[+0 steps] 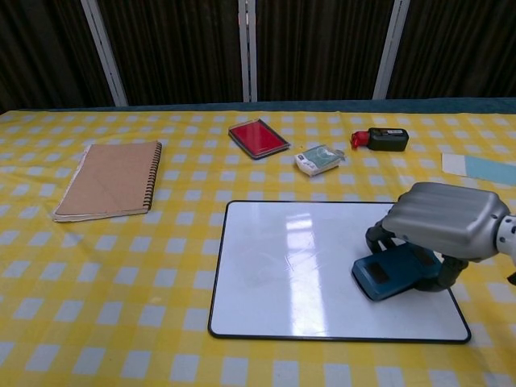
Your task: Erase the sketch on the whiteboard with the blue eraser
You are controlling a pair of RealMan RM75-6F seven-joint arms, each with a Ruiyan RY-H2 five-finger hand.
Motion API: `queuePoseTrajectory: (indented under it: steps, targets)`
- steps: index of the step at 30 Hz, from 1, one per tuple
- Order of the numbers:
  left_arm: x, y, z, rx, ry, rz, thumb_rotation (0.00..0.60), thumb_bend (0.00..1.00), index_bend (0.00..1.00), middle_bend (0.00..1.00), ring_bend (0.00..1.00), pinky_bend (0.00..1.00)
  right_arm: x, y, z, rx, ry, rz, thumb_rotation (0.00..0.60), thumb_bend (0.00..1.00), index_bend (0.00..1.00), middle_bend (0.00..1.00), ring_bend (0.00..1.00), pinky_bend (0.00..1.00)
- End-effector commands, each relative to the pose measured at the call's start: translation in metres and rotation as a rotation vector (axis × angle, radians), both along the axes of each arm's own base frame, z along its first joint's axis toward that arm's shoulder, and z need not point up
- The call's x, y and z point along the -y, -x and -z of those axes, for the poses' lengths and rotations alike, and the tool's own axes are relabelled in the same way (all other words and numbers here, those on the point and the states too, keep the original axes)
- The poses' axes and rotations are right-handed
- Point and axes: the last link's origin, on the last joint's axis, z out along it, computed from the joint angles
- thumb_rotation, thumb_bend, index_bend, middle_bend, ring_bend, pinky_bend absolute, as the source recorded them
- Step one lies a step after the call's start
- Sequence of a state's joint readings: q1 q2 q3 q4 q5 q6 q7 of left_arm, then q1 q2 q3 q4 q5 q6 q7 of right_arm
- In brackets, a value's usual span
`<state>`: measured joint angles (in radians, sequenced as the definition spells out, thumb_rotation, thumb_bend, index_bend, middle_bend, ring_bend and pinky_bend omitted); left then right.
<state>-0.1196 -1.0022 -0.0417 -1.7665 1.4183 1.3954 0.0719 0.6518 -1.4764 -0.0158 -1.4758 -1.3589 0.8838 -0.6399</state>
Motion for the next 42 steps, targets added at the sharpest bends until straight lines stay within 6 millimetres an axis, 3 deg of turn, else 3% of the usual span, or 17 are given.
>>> queuePoseTrajectory:
  steps: [1, 9, 14, 19, 35, 42]
  targets:
    - [0.000, 0.000, 0.001, -0.001, 0.002, 0.001, 0.600, 0.00, 0.00, 0.00, 0.00, 0.00, 0.017, 0.001, 0.001, -0.003, 0.061, 0.021, 0.600, 0.72, 0.64, 0.64, 0.51, 0.39]
    - [-0.001, 0.000, 0.002, -0.003, 0.004, 0.001, 0.600, 0.00, 0.00, 0.00, 0.00, 0.00, 0.039, -0.001, 0.002, -0.006, 0.145, 0.053, 0.600, 0.72, 0.64, 0.64, 0.51, 0.39]
    - [0.000, 0.000, 0.001, -0.001, 0.000, 0.000, 0.600, 0.00, 0.00, 0.00, 0.00, 0.00, 0.042, 0.000, 0.003, -0.017, 0.156, 0.071, 0.600, 0.72, 0.64, 0.64, 0.51, 0.39]
    - [0.000, 0.000, 0.000, 0.000, -0.001, -0.002, 0.600, 0.00, 0.00, 0.00, 0.00, 0.00, 0.031, 0.003, 0.004, -0.031, 0.111, 0.081, 0.600, 0.72, 0.64, 0.64, 0.52, 0.39]
    - [0.000, 0.000, 0.002, -0.009, 0.003, -0.002, 0.600, 0.00, 0.00, 0.00, 0.00, 0.00, -0.039, -0.013, 0.005, -0.082, -0.132, -0.025, 0.600, 0.72, 0.64, 0.64, 0.52, 0.39]
    - [-0.001, 0.000, 0.002, -0.006, 0.004, -0.004, 0.600, 0.00, 0.00, 0.00, 0.00, 0.00, -0.034, -0.017, 0.003, -0.066, -0.109, -0.031, 0.600, 0.72, 0.64, 0.64, 0.52, 0.39]
